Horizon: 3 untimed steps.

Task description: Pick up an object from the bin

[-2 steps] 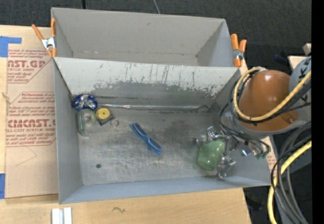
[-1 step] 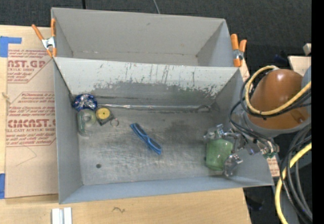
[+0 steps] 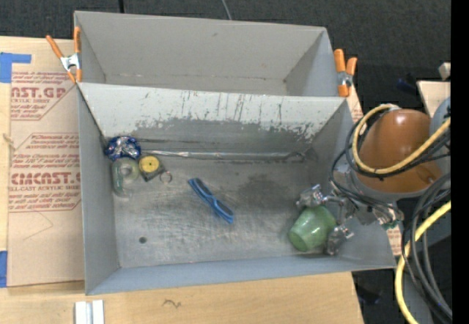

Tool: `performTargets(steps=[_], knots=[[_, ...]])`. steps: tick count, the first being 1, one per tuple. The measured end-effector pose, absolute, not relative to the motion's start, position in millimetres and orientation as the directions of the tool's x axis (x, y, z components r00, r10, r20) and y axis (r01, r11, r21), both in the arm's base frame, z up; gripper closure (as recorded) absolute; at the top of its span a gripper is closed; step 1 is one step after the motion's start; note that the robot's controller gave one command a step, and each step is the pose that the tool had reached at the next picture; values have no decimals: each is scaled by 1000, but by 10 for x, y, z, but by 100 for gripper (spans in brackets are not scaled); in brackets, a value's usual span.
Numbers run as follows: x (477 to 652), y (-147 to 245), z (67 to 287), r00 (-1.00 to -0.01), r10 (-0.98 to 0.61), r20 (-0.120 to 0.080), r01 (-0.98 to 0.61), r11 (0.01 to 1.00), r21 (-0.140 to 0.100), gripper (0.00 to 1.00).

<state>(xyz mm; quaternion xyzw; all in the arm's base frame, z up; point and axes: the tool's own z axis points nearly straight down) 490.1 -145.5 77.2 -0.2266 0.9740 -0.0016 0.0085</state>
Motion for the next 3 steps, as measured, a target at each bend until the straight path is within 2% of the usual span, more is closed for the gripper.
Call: performTargets(steps=[1, 2, 3], knots=[[4876, -1132, 762, -928, -373, -21, -373, 928, -18, 0], [4872, -1138, 765, -928, -371, -20, -371, 929, -17, 100], [4882, -1131, 965, -929, -370, -3, -370, 929, -1, 100]])
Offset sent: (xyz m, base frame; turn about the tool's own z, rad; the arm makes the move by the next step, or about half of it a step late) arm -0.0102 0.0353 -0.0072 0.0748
